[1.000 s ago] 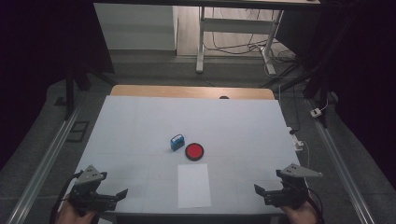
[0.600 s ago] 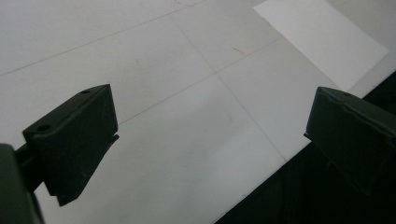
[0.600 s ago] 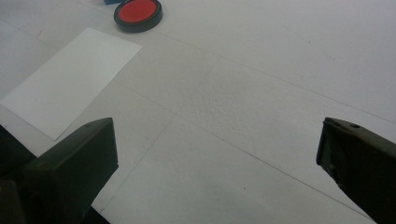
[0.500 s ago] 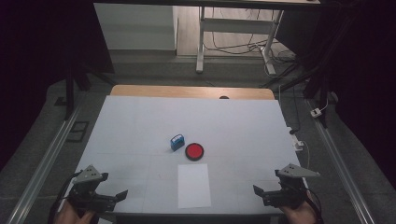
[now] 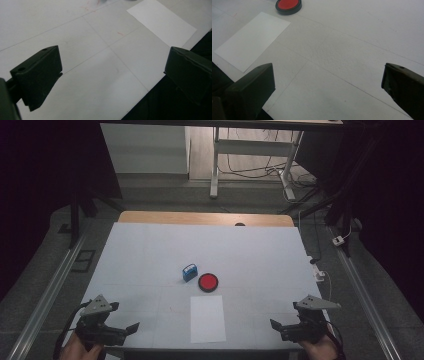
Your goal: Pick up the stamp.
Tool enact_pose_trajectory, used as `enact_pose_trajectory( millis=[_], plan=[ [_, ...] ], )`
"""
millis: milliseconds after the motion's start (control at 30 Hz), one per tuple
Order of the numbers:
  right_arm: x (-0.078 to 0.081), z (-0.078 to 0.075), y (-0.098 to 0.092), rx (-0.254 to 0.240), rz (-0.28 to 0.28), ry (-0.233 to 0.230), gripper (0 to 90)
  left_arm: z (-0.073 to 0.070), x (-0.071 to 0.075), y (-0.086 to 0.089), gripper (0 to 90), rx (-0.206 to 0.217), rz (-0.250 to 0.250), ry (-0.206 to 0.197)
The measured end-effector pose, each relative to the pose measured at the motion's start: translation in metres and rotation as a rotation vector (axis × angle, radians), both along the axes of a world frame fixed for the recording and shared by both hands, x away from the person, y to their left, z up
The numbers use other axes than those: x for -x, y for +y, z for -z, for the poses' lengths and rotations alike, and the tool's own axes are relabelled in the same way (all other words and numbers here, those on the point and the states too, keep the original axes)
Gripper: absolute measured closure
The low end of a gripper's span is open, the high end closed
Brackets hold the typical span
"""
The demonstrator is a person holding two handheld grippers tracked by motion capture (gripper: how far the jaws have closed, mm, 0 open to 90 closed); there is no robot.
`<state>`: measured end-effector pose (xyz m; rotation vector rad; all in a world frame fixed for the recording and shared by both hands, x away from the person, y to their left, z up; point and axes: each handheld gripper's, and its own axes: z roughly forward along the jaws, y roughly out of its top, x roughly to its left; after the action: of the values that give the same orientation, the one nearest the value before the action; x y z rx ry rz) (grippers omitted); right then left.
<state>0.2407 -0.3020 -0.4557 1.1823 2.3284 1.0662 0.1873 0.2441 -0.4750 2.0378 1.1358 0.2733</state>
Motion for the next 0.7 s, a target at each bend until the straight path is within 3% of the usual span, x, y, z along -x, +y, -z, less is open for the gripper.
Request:
enact_pose_trajectory(
  millis=[167, 267, 367, 700],
  plan=[
    [0.000, 0.000, 0.000, -0.001, 0.001, -0.001, 0.0, -0.004, -0.003, -0.004, 1.3, 0.004, -0.015, -0.024],
    [0.000, 0.000, 0.000, -0.003, -0.001, 0.001, 0.0, -0.006, -0.007, -0.005, 1.3, 0.018, -0.015, -0.012],
    [0.000, 0.000, 0.000, 0.000, -0.002, 0.001, 0.0, -0.008, -0.010, -0.008, 1.1, -0.011, -0.010, -0.016],
    [-0.001, 0.000, 0.001, 0.007, -0.006, 0.006, 0.0, -0.007, -0.024, -0.020, 1.2, -0.036, 0.020, -0.027]
  ],
)
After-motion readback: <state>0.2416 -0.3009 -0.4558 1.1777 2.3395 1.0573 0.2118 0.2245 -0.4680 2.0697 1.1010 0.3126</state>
